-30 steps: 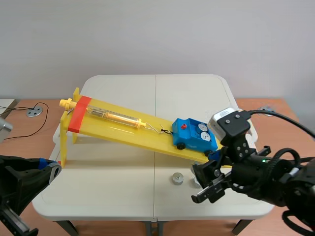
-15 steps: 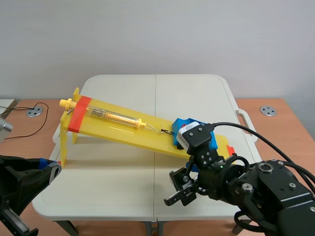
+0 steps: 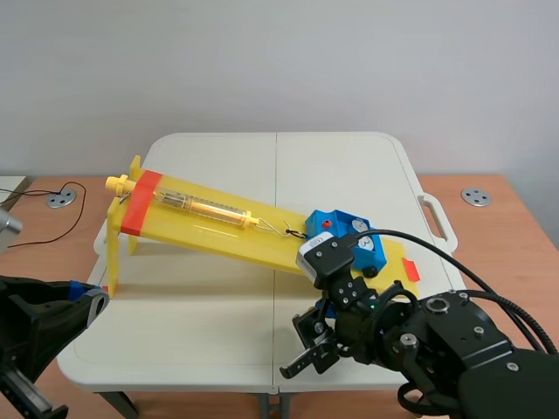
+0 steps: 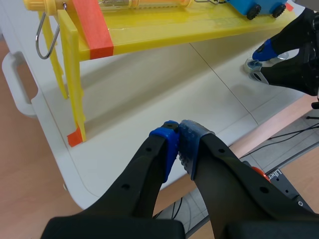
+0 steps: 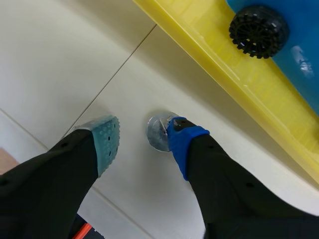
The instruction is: Place the four metal weights on the blue cart on the ramp.
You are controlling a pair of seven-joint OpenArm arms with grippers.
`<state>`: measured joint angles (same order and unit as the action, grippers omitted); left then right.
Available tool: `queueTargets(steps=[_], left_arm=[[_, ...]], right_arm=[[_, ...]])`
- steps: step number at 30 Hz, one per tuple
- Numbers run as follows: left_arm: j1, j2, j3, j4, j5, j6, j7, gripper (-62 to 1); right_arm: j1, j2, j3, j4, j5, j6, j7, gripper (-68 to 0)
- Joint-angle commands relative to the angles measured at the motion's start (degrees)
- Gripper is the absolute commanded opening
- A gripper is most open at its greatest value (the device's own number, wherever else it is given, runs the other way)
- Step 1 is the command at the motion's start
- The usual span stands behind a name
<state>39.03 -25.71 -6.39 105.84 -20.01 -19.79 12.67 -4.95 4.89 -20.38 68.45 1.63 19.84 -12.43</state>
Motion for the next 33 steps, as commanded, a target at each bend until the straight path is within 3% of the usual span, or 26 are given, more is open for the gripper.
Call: queueTargets(steps=[1, 6, 20, 24, 27, 33], left_arm=[[-1.9, 1.2, -0.6, 4.3, -4.2, -2.1, -5.1, -58.0], [-1.9, 1.2, -0.6, 4.3, -4.2, -2.1, -5.1, -58.0], [-1.9, 1.2, -0.6, 4.3, -4.2, -2.1, -5.1, -58.0], [-1.9, 1.2, -0.6, 4.3, -4.2, -2.1, -5.1, -58.0], [-1.9, 1.2, -0.6, 4.3, -4.2, -2.1, -5.1, -58.0], [-1.9, 1.2, -0.6, 4.3, -4.2, -2.1, -5.1, -58.0]], right_arm=[[4.5, -1.6, -0.3, 3.3, 1.4, -2.7, 7.7, -45.0], [4.5, -1.6, -0.3, 2.7, 1.4, -3.9, 6.6, -54.6], [5.1, -1.4, -0.3, -0.5, 1.3, -4.0, 5.7, -55.3], [5.1, -1.4, -0.3, -0.5, 1.3, -4.0, 4.9, -65.3], [5.0, -1.3, -0.3, -0.4, 1.3, -4.0, 2.6, -66.9], [0.6, 2.3, -0.2, 7.1, 1.8, -3.6, 1.1, -66.9]])
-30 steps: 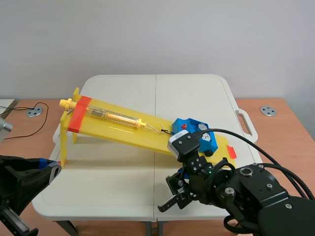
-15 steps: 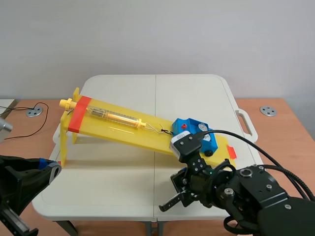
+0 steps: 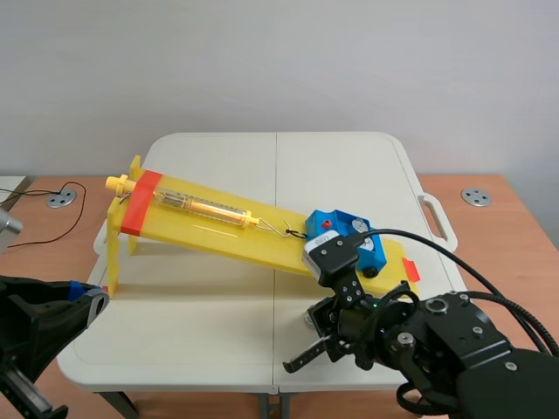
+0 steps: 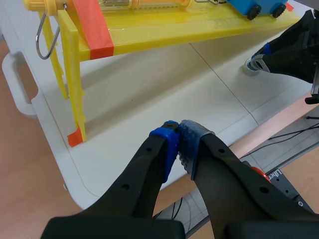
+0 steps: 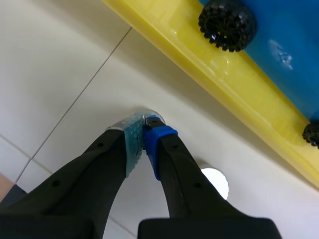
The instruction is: Place the four metal weights on the blue cart on the ramp.
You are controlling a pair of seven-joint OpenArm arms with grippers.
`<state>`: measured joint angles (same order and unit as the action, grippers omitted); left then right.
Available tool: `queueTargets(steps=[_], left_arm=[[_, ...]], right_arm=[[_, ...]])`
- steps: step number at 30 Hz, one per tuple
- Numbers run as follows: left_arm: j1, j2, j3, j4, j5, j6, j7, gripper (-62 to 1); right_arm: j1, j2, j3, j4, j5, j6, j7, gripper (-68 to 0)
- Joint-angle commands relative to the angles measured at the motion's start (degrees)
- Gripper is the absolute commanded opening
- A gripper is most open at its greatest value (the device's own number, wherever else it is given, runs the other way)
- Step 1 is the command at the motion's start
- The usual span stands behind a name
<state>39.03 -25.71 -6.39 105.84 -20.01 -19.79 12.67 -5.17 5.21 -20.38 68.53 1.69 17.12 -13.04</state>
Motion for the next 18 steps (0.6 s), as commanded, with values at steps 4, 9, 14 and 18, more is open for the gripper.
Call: queueTargets(steps=[4, 9, 14, 18], left_arm=[[-1.9, 1.2, -0.6, 4.3, -4.2, -2.1, -5.1, -58.0], [-1.9, 1.2, -0.6, 4.3, -4.2, -2.1, -5.1, -58.0], [-1.9, 1.2, -0.6, 4.3, -4.2, -2.1, -5.1, -58.0], [-1.9, 1.2, -0.6, 4.3, -4.2, -2.1, -5.1, -58.0]], right_arm=[[-4.5, 6.7, -0.2, 17.3, 3.7, -0.9, 1.3, -66.9], [-11.6, 11.0, 2.4, 29.0, 7.5, -0.9, 0.1, -66.9], [-17.2, 11.6, 8.9, 37.9, 13.7, -0.8, -1.3, -66.9], [-19.0, 11.5, 14.0, 43.0, 20.6, -0.8, -2.9, -66.9]])
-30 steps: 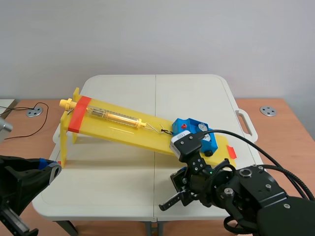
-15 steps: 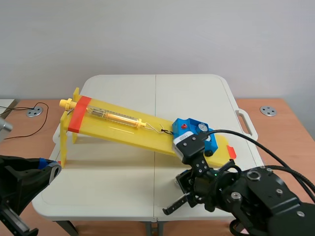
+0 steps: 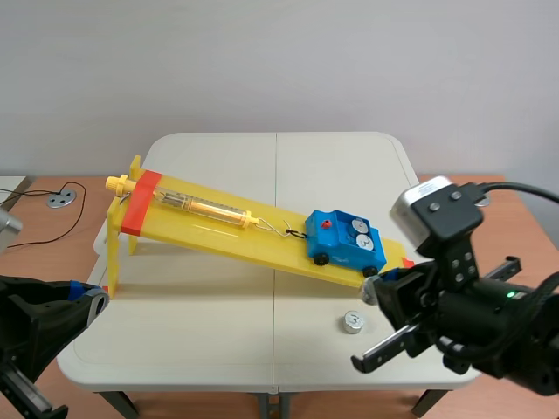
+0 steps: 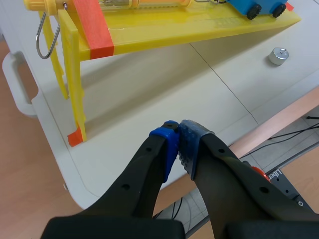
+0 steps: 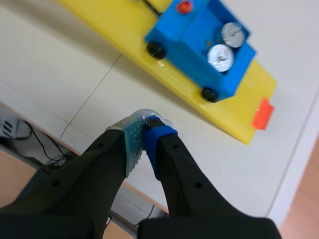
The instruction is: Place the four metal weights on the blue cart on the ramp.
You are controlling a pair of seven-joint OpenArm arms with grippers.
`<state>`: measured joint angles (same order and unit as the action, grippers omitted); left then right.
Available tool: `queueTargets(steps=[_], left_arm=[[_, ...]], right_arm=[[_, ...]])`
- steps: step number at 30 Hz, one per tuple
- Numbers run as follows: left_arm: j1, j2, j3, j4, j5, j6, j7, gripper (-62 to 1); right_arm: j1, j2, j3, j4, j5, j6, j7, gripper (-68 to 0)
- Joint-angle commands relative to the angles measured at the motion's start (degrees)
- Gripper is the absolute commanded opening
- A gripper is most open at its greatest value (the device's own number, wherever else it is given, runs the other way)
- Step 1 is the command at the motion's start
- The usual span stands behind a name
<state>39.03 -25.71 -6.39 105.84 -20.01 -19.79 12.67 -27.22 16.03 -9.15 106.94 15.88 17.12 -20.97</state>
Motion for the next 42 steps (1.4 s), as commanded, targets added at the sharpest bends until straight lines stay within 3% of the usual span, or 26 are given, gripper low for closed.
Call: queueTargets(steps=[1, 7, 11, 22, 27, 42], left_arm=[[-1.9, 1.2, -0.6, 4.3, -4.2, -2.1, -5.1, -58.0], [-1.9, 1.2, -0.6, 4.3, -4.2, -2.1, -5.1, -58.0], [-1.9, 1.2, -0.6, 4.3, -4.2, -2.1, -5.1, -58.0], [-1.9, 1.2, -0.6, 4.3, -4.2, -2.1, -5.1, -58.0], [-1.9, 1.2, -0.6, 4.3, -4.2, -2.1, -5.1, -58.0], [-1.9, 1.2, -0.6, 4.3, -4.2, -2.1, -5.1, -58.0]], right_arm=[[3.1, 0.6, 4.0, 5.5, 7.9, -0.8, 4.5, -66.9], [5.6, -3.3, 11.7, 6.5, 13.1, -0.9, 5.3, -66.9], [9.9, -6.0, 13.4, 4.7, 15.9, -0.9, 4.8, -66.9], [21.2, -10.7, 13.0, -7.7, 15.9, -0.6, 4.5, -66.9], [26.0, -11.0, 11.8, -13.2, 15.8, 0.9, 4.6, -66.9], [35.0, -11.2, 6.2, -23.8, 10.7, 0.7, 5.4, -66.9]])
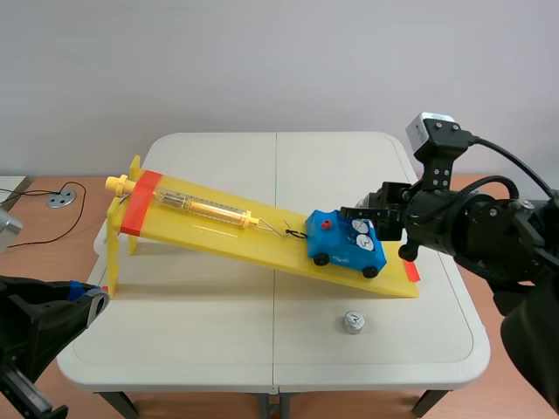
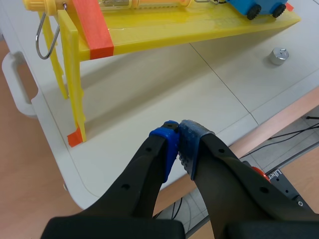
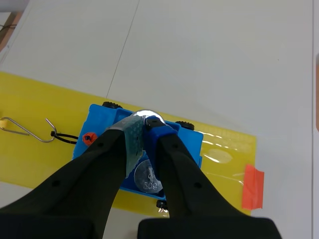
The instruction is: Place the four metal weights on the blue cart on the ramp.
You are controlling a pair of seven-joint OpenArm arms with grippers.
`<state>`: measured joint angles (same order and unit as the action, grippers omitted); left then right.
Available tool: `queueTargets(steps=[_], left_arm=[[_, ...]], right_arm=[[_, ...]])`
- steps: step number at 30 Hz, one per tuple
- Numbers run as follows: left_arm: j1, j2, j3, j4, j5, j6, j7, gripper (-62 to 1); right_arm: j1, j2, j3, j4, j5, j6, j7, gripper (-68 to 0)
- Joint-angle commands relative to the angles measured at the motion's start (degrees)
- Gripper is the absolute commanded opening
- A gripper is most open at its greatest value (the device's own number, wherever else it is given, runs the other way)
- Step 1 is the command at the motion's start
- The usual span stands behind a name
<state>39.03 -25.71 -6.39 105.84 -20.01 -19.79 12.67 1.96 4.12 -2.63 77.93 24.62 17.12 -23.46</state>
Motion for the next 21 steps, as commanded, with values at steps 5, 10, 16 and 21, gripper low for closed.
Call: queueTargets(steps=[5, 10, 16, 21], left_arm=[[-1.9, 1.2, -0.6, 4.3, -4.2, -2.1, -5.1, -58.0], [-1.9, 1.2, -0.6, 4.3, -4.2, -2.1, -5.1, -58.0], [-1.9, 1.2, -0.6, 4.3, -4.2, -2.1, -5.1, -58.0], [-1.9, 1.2, -0.6, 4.3, -4.2, -2.1, -5.1, -58.0]], right_arm=[[7.0, -0.5, -1.8, 3.2, -0.2, 0.5, 8.3, -66.9], [7.5, -1.2, -2.8, 2.1, -3.1, -0.4, 9.7, -66.9], [7.5, -1.6, -3.0, 2.1, -5.4, -0.8, 12.0, -60.6], [7.8, -1.6, -3.0, 2.1, -7.3, -0.9, 14.4, -51.0]])
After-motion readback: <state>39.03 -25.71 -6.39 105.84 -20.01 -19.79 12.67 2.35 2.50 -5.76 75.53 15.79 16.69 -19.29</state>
